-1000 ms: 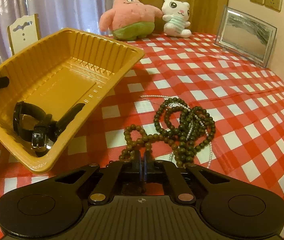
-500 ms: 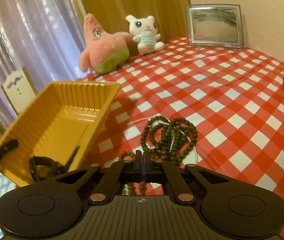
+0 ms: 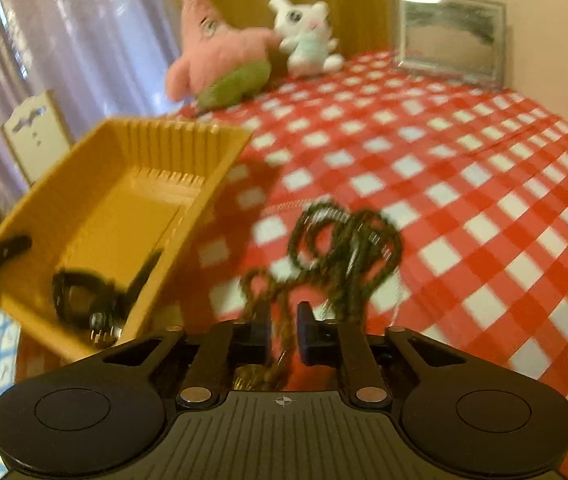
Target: Organize jewelry
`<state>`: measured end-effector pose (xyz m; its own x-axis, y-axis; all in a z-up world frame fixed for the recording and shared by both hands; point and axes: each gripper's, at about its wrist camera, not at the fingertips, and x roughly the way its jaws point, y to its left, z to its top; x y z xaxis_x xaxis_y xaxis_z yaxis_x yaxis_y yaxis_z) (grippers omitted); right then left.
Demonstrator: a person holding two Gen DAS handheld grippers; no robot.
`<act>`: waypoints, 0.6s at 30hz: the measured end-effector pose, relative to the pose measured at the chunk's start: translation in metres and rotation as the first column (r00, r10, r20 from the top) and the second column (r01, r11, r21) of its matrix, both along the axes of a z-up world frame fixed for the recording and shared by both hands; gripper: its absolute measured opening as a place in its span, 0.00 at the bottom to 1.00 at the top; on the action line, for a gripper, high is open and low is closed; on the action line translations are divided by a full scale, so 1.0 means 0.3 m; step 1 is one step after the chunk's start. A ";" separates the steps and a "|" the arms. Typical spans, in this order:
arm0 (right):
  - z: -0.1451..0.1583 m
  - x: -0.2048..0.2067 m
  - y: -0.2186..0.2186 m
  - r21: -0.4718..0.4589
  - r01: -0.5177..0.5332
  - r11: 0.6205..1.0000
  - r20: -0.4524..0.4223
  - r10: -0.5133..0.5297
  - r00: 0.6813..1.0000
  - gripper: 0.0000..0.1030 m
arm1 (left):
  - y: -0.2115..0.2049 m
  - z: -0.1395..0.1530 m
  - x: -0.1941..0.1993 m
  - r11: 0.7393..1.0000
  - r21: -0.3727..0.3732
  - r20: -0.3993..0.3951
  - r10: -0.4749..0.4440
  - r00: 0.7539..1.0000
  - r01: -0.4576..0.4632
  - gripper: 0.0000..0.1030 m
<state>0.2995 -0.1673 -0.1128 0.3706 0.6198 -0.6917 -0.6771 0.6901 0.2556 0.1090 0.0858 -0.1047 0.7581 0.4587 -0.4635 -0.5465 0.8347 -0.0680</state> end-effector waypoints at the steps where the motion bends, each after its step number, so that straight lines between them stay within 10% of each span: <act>1: -0.012 -0.008 0.003 0.002 -0.006 1.000 0.001 0.006 1.000 0.15 | 0.000 -0.001 -0.001 1.000 0.000 0.000 0.000 1.000 0.000 0.05; 18: -0.089 -0.019 0.098 -0.078 -0.086 0.993 0.110 0.094 0.989 0.15 | 0.001 0.001 -0.001 1.000 0.000 -0.002 -0.002 1.000 0.002 0.05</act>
